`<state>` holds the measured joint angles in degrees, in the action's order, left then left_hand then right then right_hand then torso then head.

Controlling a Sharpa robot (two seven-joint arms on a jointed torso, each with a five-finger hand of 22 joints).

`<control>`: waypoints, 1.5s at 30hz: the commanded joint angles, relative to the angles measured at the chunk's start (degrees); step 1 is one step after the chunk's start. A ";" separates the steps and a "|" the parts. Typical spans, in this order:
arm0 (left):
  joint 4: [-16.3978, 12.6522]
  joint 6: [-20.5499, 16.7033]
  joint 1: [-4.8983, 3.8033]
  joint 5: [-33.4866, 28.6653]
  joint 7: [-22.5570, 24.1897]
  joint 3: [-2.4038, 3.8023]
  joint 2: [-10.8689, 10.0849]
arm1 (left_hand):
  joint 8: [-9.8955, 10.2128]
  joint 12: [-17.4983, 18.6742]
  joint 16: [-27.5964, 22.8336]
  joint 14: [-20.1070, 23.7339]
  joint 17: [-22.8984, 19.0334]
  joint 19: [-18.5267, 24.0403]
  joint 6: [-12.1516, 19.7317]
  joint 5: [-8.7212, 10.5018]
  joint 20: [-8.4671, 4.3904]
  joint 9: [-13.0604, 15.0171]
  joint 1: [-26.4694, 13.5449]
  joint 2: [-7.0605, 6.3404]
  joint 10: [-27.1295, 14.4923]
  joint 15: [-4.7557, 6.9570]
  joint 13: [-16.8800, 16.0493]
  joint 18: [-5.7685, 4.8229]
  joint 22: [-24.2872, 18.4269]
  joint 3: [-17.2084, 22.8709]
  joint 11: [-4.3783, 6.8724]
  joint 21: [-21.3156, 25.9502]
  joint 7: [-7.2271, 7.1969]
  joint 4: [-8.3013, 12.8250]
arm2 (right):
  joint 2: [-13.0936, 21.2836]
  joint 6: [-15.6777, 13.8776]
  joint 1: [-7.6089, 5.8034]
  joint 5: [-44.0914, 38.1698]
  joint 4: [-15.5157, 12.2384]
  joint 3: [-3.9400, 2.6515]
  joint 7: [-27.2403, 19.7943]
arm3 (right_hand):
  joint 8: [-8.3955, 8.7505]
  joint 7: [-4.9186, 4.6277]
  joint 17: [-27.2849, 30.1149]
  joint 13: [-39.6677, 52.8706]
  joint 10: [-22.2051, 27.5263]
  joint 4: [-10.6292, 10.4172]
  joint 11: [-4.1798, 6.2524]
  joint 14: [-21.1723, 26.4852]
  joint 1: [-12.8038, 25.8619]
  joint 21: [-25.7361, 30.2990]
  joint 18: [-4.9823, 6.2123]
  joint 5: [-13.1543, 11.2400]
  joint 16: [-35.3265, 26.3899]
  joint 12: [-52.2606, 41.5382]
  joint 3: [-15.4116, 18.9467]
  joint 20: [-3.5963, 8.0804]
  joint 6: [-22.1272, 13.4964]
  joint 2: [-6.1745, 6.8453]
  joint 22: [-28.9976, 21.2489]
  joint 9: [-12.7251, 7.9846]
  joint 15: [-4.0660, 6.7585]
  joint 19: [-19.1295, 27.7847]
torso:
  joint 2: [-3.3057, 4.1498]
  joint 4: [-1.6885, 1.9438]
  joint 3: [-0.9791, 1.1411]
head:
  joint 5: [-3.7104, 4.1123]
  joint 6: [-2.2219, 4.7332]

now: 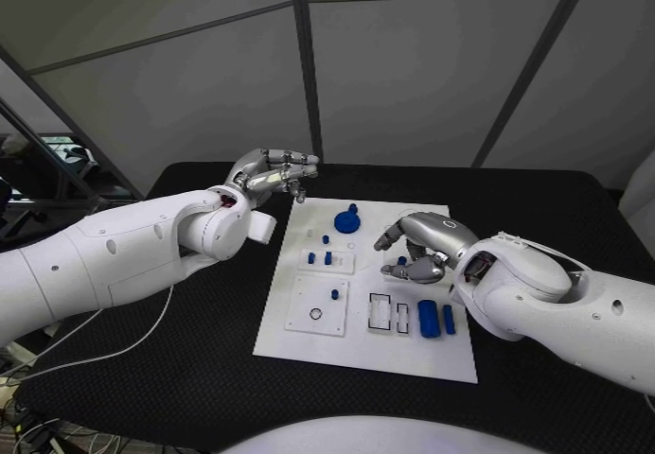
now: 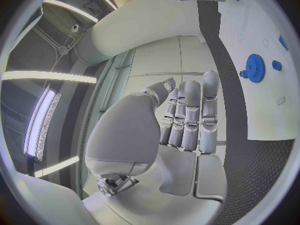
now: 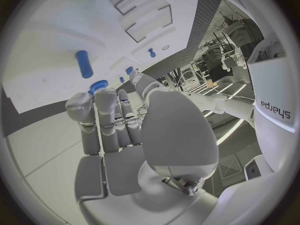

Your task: Assemble the parts on the task board

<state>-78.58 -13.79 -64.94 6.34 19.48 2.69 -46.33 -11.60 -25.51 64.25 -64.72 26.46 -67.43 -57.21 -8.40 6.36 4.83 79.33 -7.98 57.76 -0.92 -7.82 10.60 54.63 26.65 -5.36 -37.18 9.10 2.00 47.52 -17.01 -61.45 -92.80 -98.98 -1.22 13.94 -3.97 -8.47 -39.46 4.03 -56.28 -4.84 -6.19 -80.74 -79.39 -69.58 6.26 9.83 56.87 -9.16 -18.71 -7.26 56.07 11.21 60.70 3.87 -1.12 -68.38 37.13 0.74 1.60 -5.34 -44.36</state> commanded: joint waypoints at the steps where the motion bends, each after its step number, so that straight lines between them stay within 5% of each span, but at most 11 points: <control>1: 0.04 0.76 -0.03 -0.16 0.17 0.01 0.08 | -0.24 -0.26 -0.21 0.07 -0.05 0.33 0.02 -0.03 0.16 -0.07 -0.20 0.54 -0.44 -0.02 0.03 -0.25 -0.05 -0.47 -0.12 0.31 0.26 0.01 | 0.45 5.59 -0.26 0.41 0.40 -0.14 3.84 | 0.24 0.30 0.82 0.10 0.86 -0.26 -0.02 0.50 -1.07 0.56 0.75 -0.12 -0.37 -1.07 1.66 -0.07 -0.70 -0.10 -0.59 -0.01 -0.04 0.48 | 0.09 0.13 0.04 | 0.29 0.23; 9: 0.05 0.85 0.01 -0.16 0.17 -0.01 0.09 | -0.24 -0.26 -0.21 0.07 -0.05 0.33 0.02 -0.03 0.16 -0.07 -0.20 0.54 -0.44 -0.02 0.03 -0.25 -0.05 -0.47 -0.12 0.31 0.26 0.01 | 0.51 8.09 -0.53 -1.35 1.79 -0.32 4.79 | 0.15 0.82 1.48 0.16 1.49 -0.82 0.06 0.35 -2.16 0.84 0.76 -0.10 -0.43 -2.89 3.46 -0.04 -0.96 -0.68 -0.77 0.05 0.01 0.29 | 0.16 0.27 0.01 | 0.69 0.24; 19: 0.07 0.90 0.03 -0.16 0.15 -0.02 0.08 | -0.24 -0.26 -0.21 0.07 -0.05 0.33 0.02 -0.03 0.16 -0.07 -0.20 0.54 -0.44 -0.02 0.03 -0.25 -0.05 -0.47 -0.12 0.31 0.26 0.01 | -0.49 10.35 -0.53 -1.22 2.36 -0.30 5.72 | -0.20 0.33 1.75 0.21 0.72 -1.48 0.44 -0.18 -3.12 0.67 0.67 -0.28 -0.19 -5.16 3.87 0.23 0.04 -1.88 -0.44 0.19 0.36 -0.44 | 0.12 0.19 0.00 | 0.77 0.04; 27: 0.15 0.89 0.04 -0.16 0.13 -0.02 0.02 | -0.24 -0.26 -0.21 0.07 -0.05 0.33 0.02 -0.03 0.16 -0.07 -0.20 0.54 -0.44 -0.02 0.03 -0.25 -0.05 -0.47 -0.12 0.31 0.26 0.01 | -0.74 8.19 -0.53 -1.19 2.86 -0.30 5.87 | -1.02 -0.04 -0.59 -0.19 -2.48 -2.32 1.03 -1.65 -4.27 -2.17 -0.19 -0.58 1.91 -7.32 1.40 0.77 2.81 -3.49 3.32 0.40 0.90 -3.71 | 0.14 0.16 0.09 | 0.66 -0.03; 45: 0.20 0.96 0.10 -0.16 -0.06 -0.03 0.03 | -0.24 -0.26 -0.21 0.07 -0.05 0.33 0.02 -0.03 0.16 -0.07 -0.20 0.54 -0.44 -0.02 0.03 -0.25 -0.05 -0.47 -0.12 0.31 0.26 0.01 | -0.75 6.00 -0.53 -1.22 2.79 -0.31 5.54 | -1.09 -0.20 -0.07 -0.42 -3.15 -2.78 1.04 -1.67 -4.38 -2.20 -0.17 -0.39 1.82 -7.41 -0.13 0.90 3.77 -3.03 3.26 0.34 0.94 -3.74 | 0.11 0.17 0.05 | 0.77 -0.11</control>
<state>-78.34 -13.46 -64.76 6.33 19.33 2.62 -46.32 -11.60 -25.51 64.25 -64.72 26.48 -67.44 -57.21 -8.40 6.36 4.83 79.33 -7.98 57.77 -0.92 -7.82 10.61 54.64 26.65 -5.38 -37.18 9.10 2.00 46.78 -9.77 -61.88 -93.65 -96.12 -1.49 19.46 -4.81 -8.56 -39.59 3.71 -59.17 -7.70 -5.02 -82.11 -83.55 -72.09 6.23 9.47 59.05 -16.57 -18.52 -6.34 59.50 7.83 64.04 4.18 -0.20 -72.40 37.24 0.88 1.66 -4.55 -44.44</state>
